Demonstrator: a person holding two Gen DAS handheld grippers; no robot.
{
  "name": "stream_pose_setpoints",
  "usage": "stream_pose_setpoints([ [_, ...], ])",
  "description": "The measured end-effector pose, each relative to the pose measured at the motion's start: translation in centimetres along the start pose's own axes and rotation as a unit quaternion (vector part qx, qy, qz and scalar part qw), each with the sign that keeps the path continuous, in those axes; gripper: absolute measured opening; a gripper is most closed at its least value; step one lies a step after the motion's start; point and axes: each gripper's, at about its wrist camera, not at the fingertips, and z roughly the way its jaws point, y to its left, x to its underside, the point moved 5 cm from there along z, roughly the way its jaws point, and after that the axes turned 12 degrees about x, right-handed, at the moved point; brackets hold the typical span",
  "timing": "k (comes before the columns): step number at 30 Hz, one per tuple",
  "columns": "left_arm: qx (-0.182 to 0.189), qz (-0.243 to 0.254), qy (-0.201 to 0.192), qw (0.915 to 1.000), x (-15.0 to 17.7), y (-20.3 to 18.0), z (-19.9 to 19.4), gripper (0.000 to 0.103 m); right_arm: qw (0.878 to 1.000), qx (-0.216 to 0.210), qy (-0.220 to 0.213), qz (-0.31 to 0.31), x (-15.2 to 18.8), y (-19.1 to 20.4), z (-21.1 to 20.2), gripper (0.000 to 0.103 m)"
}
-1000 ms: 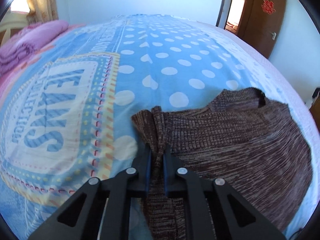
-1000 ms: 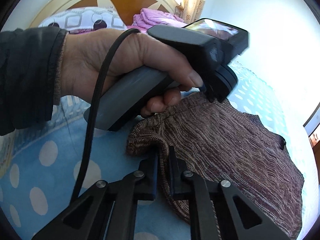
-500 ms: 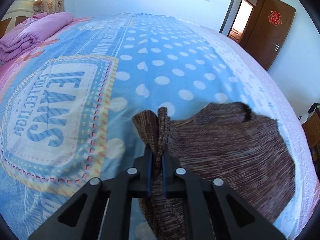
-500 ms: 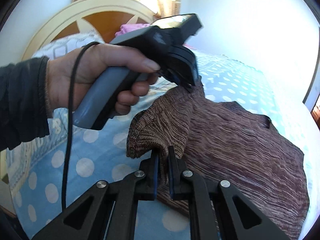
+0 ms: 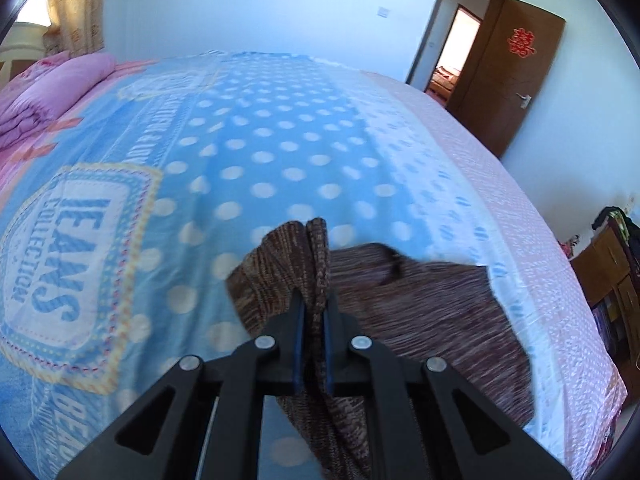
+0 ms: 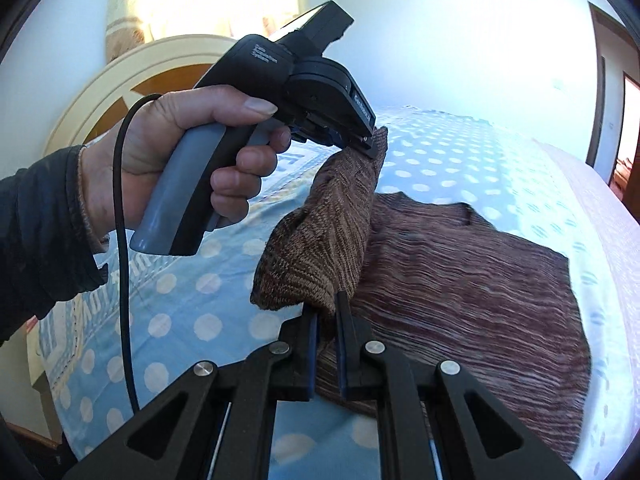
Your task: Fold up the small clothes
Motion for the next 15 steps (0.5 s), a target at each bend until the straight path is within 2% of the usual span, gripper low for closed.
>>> stream_pose_setpoints([
  [5,0.017,0.01,-0.004,0.9998,-0.6,-3.2,0.6,0.008,0.999,0.005,-0.007,0.038,0.5,-2.7,-1.3,0.006],
  [15,0.052,0.023,0.003,0.9984,-0.9,-7.8,3.1,0.008,0.998,0.026,-0.008,0.065,1.7,-6.4,-3.4,0.006],
])
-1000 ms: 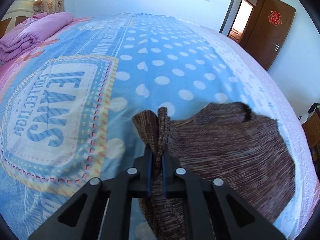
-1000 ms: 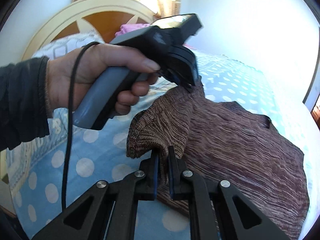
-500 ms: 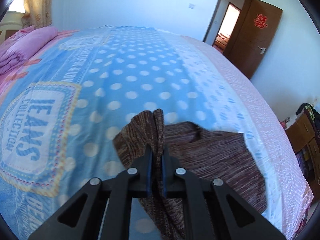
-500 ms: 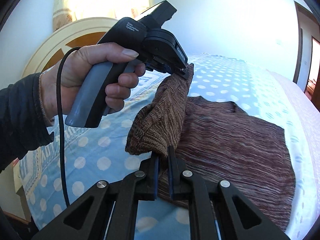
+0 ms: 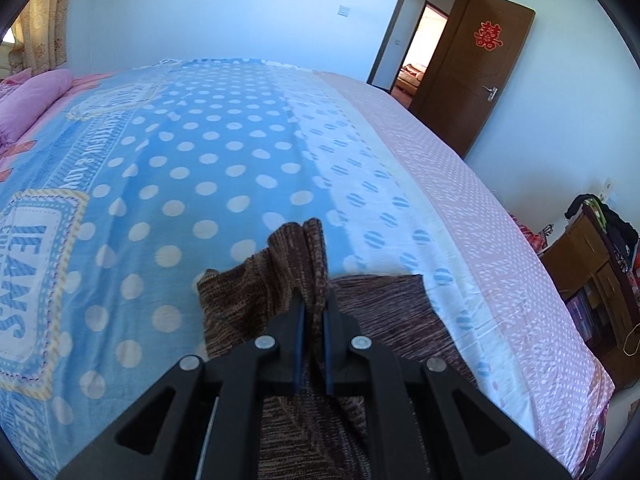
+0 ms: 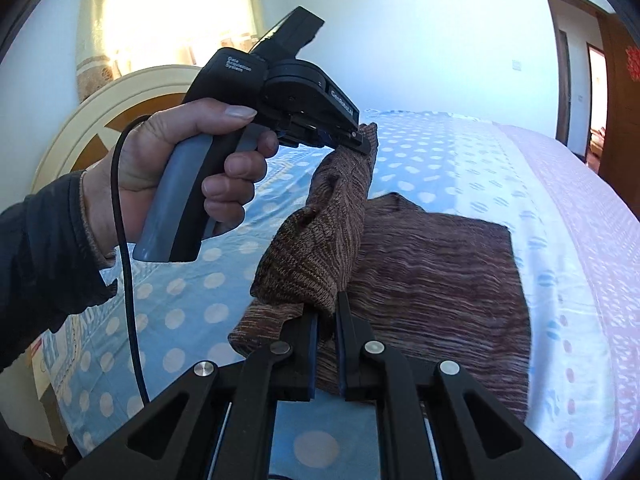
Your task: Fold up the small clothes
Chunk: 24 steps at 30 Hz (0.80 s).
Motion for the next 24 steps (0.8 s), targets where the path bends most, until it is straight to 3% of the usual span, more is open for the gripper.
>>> stream_pose_setpoints([
  [14,0.026,0.034,0.033,0.9985,0.7,-5.6,5.3,0.008,0.997,0.019,0.044,0.055,2.2,-5.4,-0.7,0.006],
  [24,0.007,0.072,0.065,0.9953,2.5,-8.3,9.9,0.008,0.991,0.024,0.076,0.106,5.0,-9.3,-0.4,0.006],
])
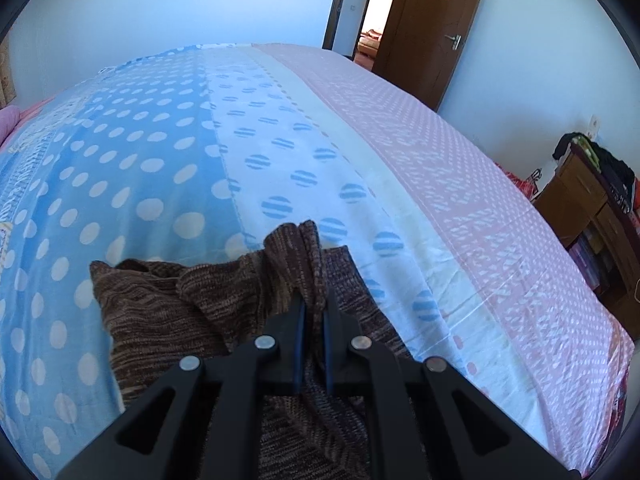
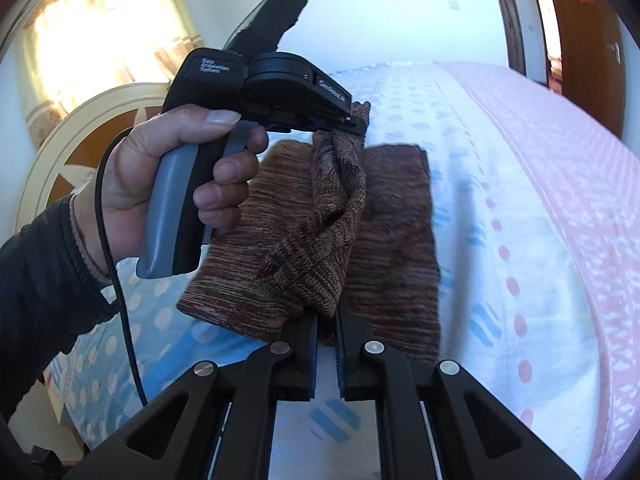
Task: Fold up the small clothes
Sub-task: 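Lay the folded edge down and open the left gripper, then press the folded sweater flat with the right gripper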
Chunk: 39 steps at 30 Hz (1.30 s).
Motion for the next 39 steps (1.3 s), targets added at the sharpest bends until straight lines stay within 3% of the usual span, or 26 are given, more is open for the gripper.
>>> stream_pose_setpoints([
  [11,0.002,-0.005,0.009,0.9999,0.4,-1.0,2.1,0.014,0.998,0.001,0.046,0.044,1.2,-3.2,2.0,0.004],
  [13,-0.004,0.004,0.001,1.0,0.9,-1.1,0.6,0.025,0.998,-0.005,0.048,0.036,1.2,-3.1,2.0,0.004],
  [14,-0.01,0.012,-0.01,0.9998,1.3,-0.9,-0.4,0.041,0.998,-0.006,0.045,0.031,1.2,-3.2,1.7,0.005],
  [15,-0.018,0.016,-0.021,0.9995,1.7,-0.7,-1.3,0.059,0.999,0.001,0.043,0.026,1.2,-3.4,1.4,0.011],
  [16,-0.027,0.02,-0.035,0.9988,2.3,-0.4,-2.5,0.065,0.999,0.012,0.04,0.023,1.2,-3.6,1.1,0.025],
  [18,-0.044,0.033,-0.061,0.9966,4.3,0.7,-5.3,0.069,0.999,0.03,0.019,0.028,1.1,-4.4,-0.1,0.041],
  [21,-0.079,0.041,-0.063,0.9941,7.3,2.8,-7.2,0.069,0.997,0.053,-0.019,0.056,0.0,-6.1,-1.9,0.041],
  [23,-0.085,0.029,-0.06,0.9942,9.4,4.4,-7.8,0.069,0.996,0.03,-0.041,0.076,-1.6,-6.4,-2.3,0.041],
  [31,-0.041,-0.038,-0.094,0.994,11.9,7.5,-7.3,0.084,0.998,-0.007,-0.004,0.069,-9.6,-3.6,4.7,0.041],
  [35,-0.025,-0.057,-0.105,0.9926,12.3,8.3,-7.7,0.094,0.997,0.01,0.045,0.062,-12.4,-3.3,10.2,0.041],
  [38,0.0,-0.08,-0.101,0.9917,12.4,9.1,-7.4,0.095,0.994,0.009,0.086,0.07,-13.0,-3.5,14.0,0.041],
  [39,0.008,-0.087,-0.101,0.9911,12.5,9.3,-7.4,0.095,0.992,0.014,0.101,0.07,-12.8,-3.5,15.0,0.036],
])
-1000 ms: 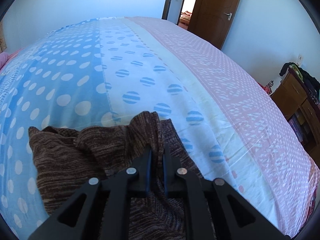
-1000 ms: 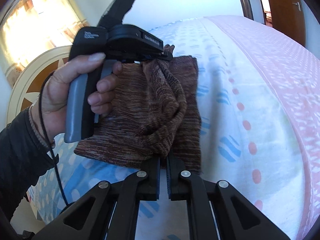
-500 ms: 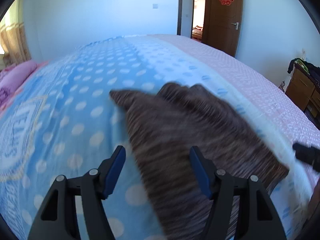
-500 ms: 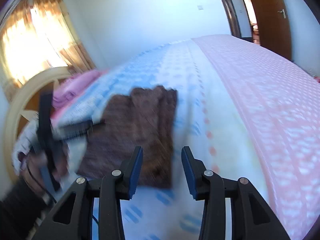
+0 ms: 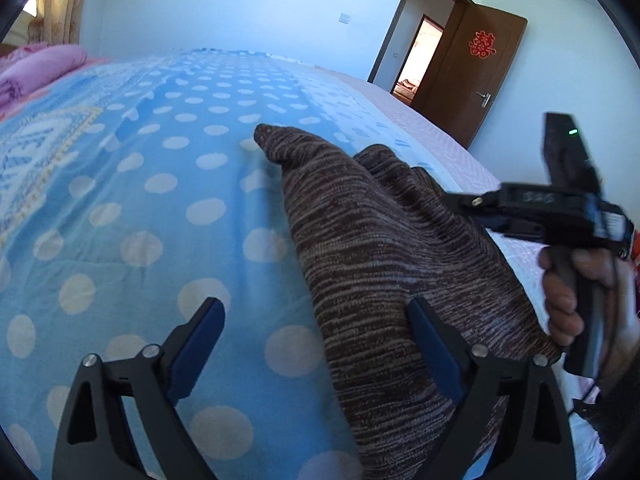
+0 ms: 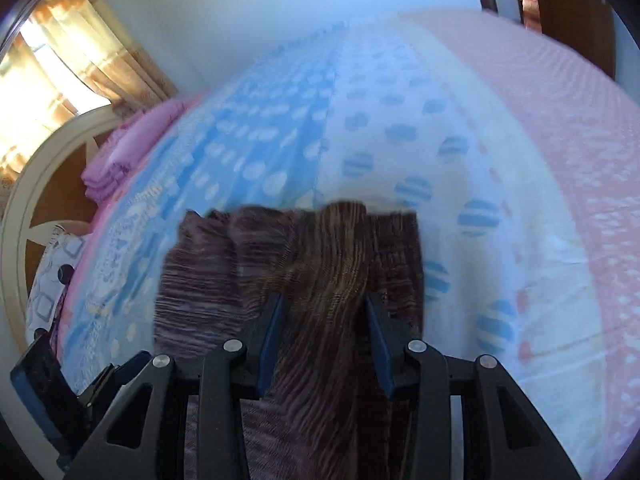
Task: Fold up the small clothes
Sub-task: 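Press the folded sweater flat with the right gripper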
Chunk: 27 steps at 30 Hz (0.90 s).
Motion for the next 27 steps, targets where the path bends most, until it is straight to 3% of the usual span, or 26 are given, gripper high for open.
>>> stream_pose_setpoints([
  [1,0.005,-0.005,0.0,1.0,0.0,0.2,-0.1,0.095,1.0,0.005,0.0,0.0,0.1,0.1,0.3,0.014],
  [4,0.012,-0.017,0.001,0.9998,0.1,0.5,-0.2,0.098,1.0,0.009,-0.024,0.004,0.5,0.0,-0.7,0.005],
  [8,0.007,-0.012,0.001,0.9999,0.4,0.2,-0.3,0.101,0.997,0.031,-0.061,0.022,0.9,-1.4,-3.1,0.005],
  [13,0.0,-0.008,0.012,0.9999,0.6,0.3,0.0,0.103,0.997,0.061,-0.037,0.02,1.2,-2.9,-1.1,0.005],
  [17,0.01,-0.022,0.015,0.9996,0.6,0.6,-0.1,0.103,0.998,0.054,-0.027,0.033,1.1,-3.4,-0.3,0.005],
  [20,0.011,-0.023,0.009,0.9996,0.7,0.6,-0.5,0.103,0.997,0.058,-0.031,0.033,1.2,-3.5,-1.4,0.009],
  [22,0.007,-0.028,0.001,0.9996,0.5,0.8,-0.9,0.103,0.996,0.07,-0.057,0.023,1.2,-3.1,-3.8,0.012],
  [24,0.0,-0.028,-0.007,0.9996,0.4,0.7,-1.5,0.103,0.994,0.056,-0.093,0.002,1.5,-1.8,-6.8,0.012],
  [27,-0.008,-0.033,-0.011,0.9994,0.1,0.5,-1.8,0.103,0.994,0.007,-0.101,-0.028,2.7,0.7,-8.8,0.021],
])
